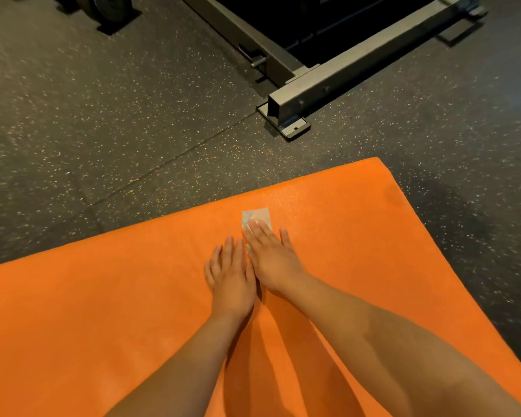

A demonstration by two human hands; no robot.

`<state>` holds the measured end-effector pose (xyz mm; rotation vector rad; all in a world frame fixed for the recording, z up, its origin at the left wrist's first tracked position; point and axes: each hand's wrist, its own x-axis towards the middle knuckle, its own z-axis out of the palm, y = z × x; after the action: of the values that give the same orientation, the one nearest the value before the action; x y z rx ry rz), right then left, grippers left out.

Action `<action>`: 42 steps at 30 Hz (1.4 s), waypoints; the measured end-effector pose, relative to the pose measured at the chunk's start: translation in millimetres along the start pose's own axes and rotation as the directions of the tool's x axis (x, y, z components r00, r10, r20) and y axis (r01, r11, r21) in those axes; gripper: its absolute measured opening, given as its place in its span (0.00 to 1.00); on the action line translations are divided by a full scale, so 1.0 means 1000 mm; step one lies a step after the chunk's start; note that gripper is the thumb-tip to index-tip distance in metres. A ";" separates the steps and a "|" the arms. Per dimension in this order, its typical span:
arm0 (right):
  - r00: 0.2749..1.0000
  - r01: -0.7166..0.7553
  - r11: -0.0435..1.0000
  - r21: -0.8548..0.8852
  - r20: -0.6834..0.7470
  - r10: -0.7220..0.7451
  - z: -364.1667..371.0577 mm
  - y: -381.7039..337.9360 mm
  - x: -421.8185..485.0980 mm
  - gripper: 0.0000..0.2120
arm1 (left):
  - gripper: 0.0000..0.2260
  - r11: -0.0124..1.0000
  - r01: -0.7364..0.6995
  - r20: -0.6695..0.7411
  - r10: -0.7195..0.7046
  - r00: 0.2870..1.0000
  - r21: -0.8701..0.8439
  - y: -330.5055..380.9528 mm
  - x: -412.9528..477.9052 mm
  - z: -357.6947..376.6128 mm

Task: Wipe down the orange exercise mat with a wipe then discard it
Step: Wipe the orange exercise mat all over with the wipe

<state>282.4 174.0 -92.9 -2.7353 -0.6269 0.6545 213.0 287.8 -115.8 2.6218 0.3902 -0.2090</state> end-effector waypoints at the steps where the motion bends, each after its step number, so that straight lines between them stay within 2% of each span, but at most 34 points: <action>1: 1.000 -0.001 1.000 -0.002 0.008 0.001 0.005 -0.003 -0.011 0.26 | 0.27 1.000 0.003 -0.004 -0.003 1.000 0.005 -0.003 -0.013 0.002; 7: 0.996 -0.015 1.000 0.004 0.088 0.015 0.030 -0.022 -0.093 0.26 | 0.26 0.999 0.021 0.025 -0.020 0.999 -0.032 -0.012 -0.100 0.007; 11: 0.985 -0.058 0.998 -0.011 0.161 0.059 0.044 -0.035 -0.138 0.26 | 0.29 0.988 0.054 0.060 -0.046 0.997 -0.147 -0.013 -0.155 0.009; 16: 0.960 -0.095 0.995 -0.025 0.264 0.098 0.060 -0.048 -0.213 0.26 | 0.25 0.997 0.056 0.212 -0.042 0.976 -0.060 -0.016 -0.222 0.002; 18: 0.949 -0.115 0.993 -0.025 0.293 0.117 0.069 -0.051 -0.247 0.26 | 0.28 0.998 0.056 0.249 -0.044 0.968 -0.040 -0.017 -0.249 0.000; 21: 0.947 -0.151 0.988 0.008 0.287 0.143 0.079 -0.057 -0.288 0.26 | 0.32 0.995 0.056 0.219 -0.035 0.975 -0.087 -0.014 -0.284 -0.006; 26: 0.941 -0.231 0.972 0.052 0.265 0.210 0.083 -0.083 -0.329 0.25 | 0.28 0.999 0.008 0.243 0.002 0.970 -0.038 -0.016 -0.322 -0.012; 31: 0.960 -0.215 0.973 0.080 0.198 0.196 0.091 -0.080 -0.360 0.24 | 0.23 1.000 -0.007 0.227 0.011 0.974 -0.017 -0.017 -0.350 -0.018; 34: 0.947 -0.293 0.954 0.060 0.153 0.281 0.092 -0.071 -0.363 0.24 | 0.23 0.997 -0.073 0.235 0.066 0.970 0.022 -0.020 -0.361 -0.025; 36: 0.948 -0.292 0.955 0.049 0.150 0.282 0.095 -0.076 -0.365 0.24 | 0.25 0.996 -0.086 0.275 0.076 0.958 0.025 -0.022 -0.365 -0.029; 40: 0.973 -0.181 0.979 0.090 0.165 0.164 0.100 -0.089 -0.373 0.23 | 0.34 0.985 -0.148 0.412 0.098 0.906 0.090 -0.025 -0.368 -0.034; 42: 0.964 -0.237 0.968 0.077 0.142 0.225 0.098 -0.086 -0.373 0.23 | 0.37 0.967 -0.212 0.458 0.126 0.880 0.143 -0.028 -0.369 -0.038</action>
<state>-94.6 90.0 -11.0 -2.7165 -0.2952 0.9017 -142.6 242.8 -16.1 2.6617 -0.0234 -0.8068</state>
